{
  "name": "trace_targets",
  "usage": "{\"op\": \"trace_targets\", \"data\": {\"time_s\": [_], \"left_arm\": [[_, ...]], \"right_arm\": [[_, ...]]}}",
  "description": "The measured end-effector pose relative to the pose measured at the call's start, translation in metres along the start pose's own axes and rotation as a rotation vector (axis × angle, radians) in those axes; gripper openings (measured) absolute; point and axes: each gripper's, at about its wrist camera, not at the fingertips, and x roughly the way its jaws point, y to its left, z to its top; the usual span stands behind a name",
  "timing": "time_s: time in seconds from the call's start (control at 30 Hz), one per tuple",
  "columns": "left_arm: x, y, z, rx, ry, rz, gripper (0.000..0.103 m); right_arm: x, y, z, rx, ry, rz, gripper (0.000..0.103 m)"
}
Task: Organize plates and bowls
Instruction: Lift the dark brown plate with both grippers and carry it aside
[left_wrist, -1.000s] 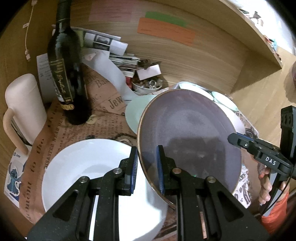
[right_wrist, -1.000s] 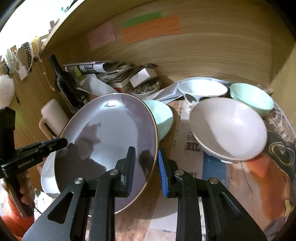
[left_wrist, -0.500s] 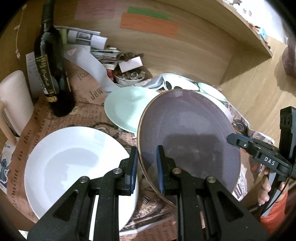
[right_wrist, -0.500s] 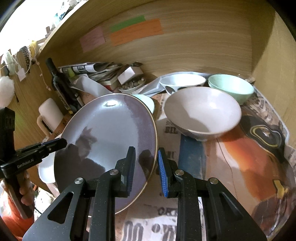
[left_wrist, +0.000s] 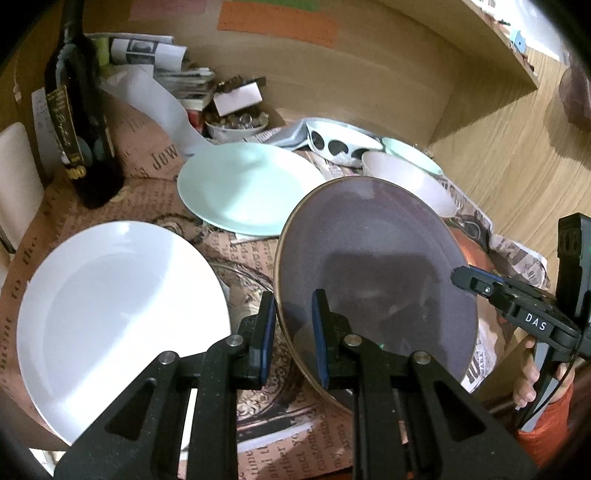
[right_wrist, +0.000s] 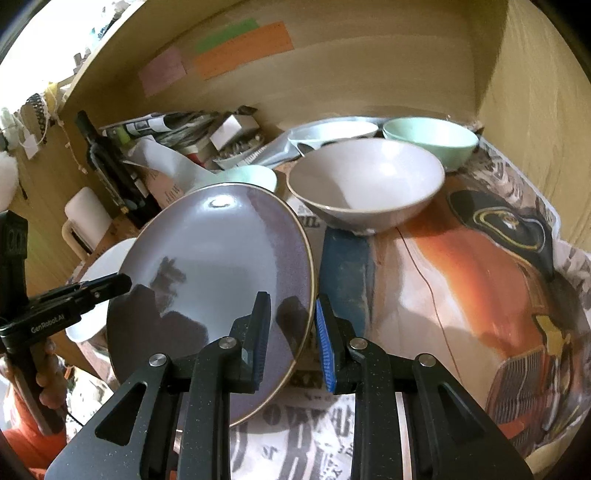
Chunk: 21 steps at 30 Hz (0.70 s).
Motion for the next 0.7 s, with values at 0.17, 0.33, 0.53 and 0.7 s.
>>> {"op": "trace_targets", "data": {"time_s": [0.17,0.33,0.53,0.7], "left_arm": [[0.012,-0.006,-0.005,0.007,0.034,-0.001,0.019],[0.023,-0.011,-0.007,0.012,0.059,0.0,0.019],[0.031,-0.014,-0.007,0.012,0.071,0.002,0.019],[0.037,-0.015,-0.003,0.02,0.077,0.008,0.019]], "right_arm": [[0.004,-0.009,-0.007,0.019,0.02,-0.012,0.022],[0.007,-0.017,-0.011,0.035,0.035,-0.023,0.022],[0.011,-0.024,-0.013,0.046,0.044,-0.028,0.022],[0.013,-0.025,-0.012,0.041,0.038,-0.04,0.022]]}}
